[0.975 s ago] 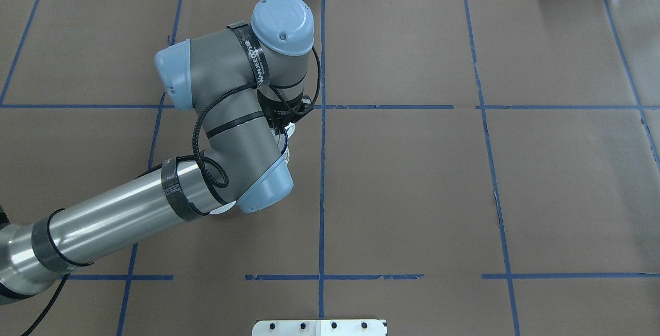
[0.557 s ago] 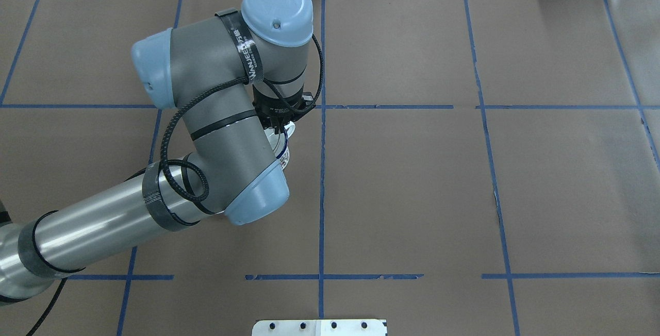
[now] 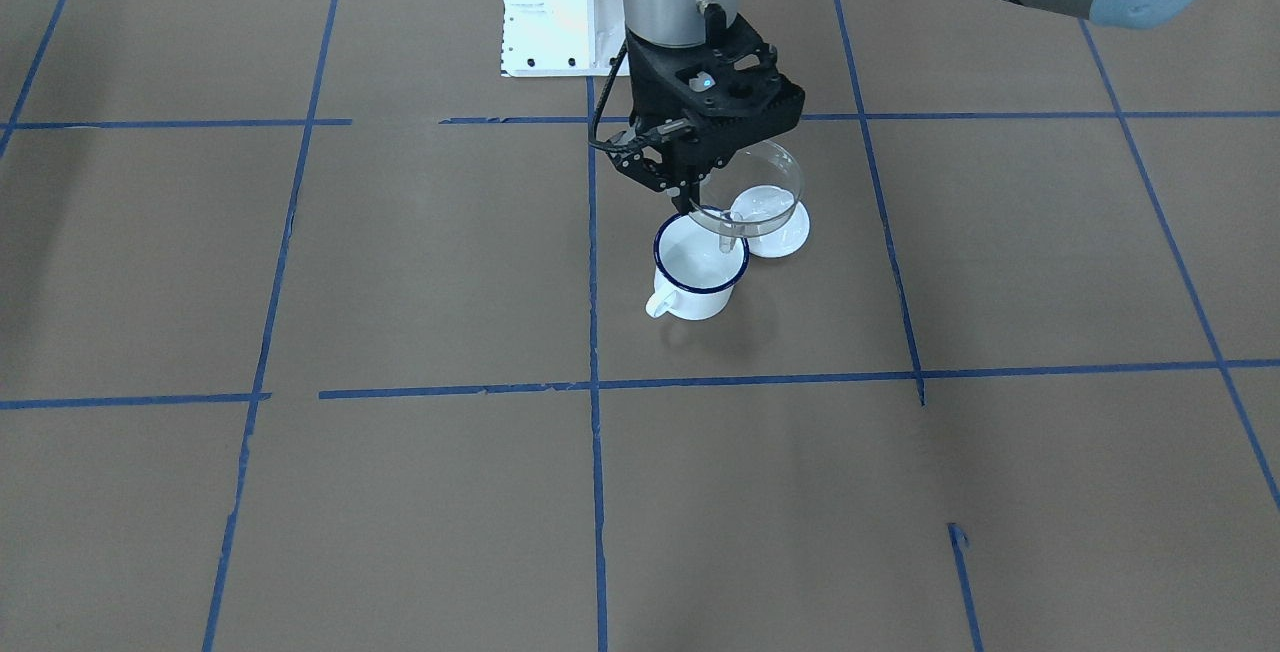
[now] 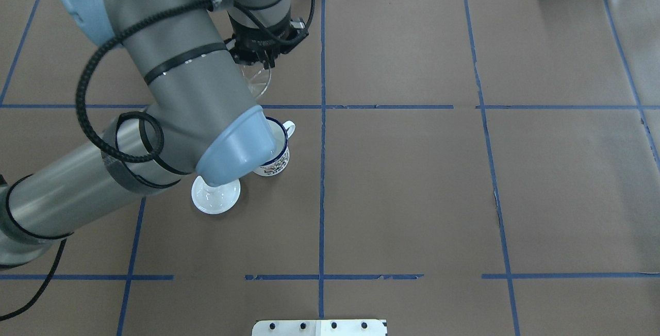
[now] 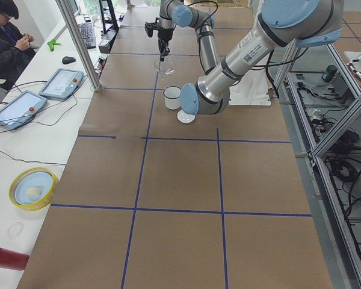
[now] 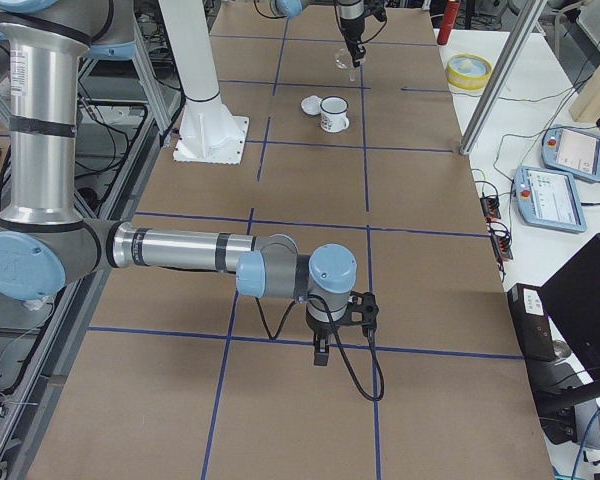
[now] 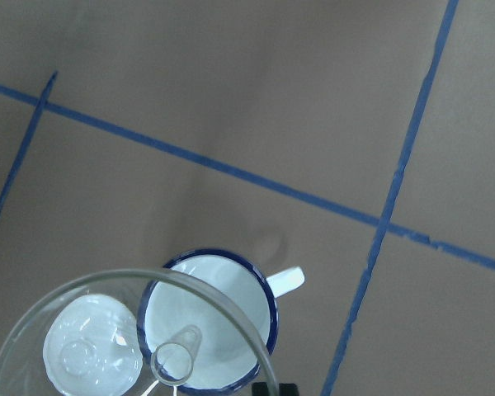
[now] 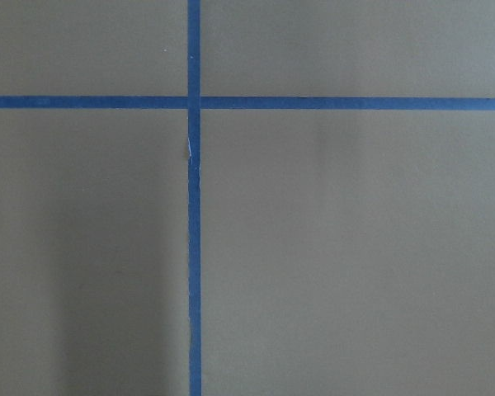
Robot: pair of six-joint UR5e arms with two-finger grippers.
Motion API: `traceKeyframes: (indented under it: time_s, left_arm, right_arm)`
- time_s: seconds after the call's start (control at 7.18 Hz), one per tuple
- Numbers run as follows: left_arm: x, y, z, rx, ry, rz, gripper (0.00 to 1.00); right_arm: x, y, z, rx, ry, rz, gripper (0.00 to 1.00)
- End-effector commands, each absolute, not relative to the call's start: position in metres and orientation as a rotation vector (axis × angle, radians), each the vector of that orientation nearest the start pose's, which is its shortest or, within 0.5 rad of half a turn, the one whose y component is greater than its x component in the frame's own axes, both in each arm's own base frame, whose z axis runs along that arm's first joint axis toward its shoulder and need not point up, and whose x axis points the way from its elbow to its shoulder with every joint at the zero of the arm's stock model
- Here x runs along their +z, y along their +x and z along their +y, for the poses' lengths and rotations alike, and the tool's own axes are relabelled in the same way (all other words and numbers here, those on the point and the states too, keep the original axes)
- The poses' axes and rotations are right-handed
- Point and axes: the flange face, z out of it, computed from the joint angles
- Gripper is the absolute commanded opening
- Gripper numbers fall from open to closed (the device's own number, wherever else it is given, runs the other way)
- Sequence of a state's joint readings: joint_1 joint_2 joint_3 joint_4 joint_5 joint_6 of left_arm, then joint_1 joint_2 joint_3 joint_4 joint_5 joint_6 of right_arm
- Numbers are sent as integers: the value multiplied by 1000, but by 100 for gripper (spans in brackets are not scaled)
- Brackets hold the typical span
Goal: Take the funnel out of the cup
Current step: 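Carry the funnel with the left gripper farther from the robot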
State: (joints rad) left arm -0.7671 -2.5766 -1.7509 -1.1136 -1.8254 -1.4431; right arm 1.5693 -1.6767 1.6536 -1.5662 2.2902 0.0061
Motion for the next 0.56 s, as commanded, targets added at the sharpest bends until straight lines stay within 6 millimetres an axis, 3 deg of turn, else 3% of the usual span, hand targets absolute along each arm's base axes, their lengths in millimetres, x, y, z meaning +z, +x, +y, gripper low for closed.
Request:
traceKeyframes:
  time_s: [0.0,0.14,0.28,0.42]
  left_arm:
    - [44,331,-590,-750,209,907,0]
    - [62,319,-614,-904,286,1000,0]
    - [99,311,-651,-1007,313,1065,0]
    - [139,321,-690,-1117,296,1075,0]
  right_arm:
    - [671,67,-446,11,-20,-719,100]
    - [671,67,-446,11,-20,-719,100]
    - [671,67,-446,11,-20,-719,100]
    - [671,67,-446,11,-20,-719,100]
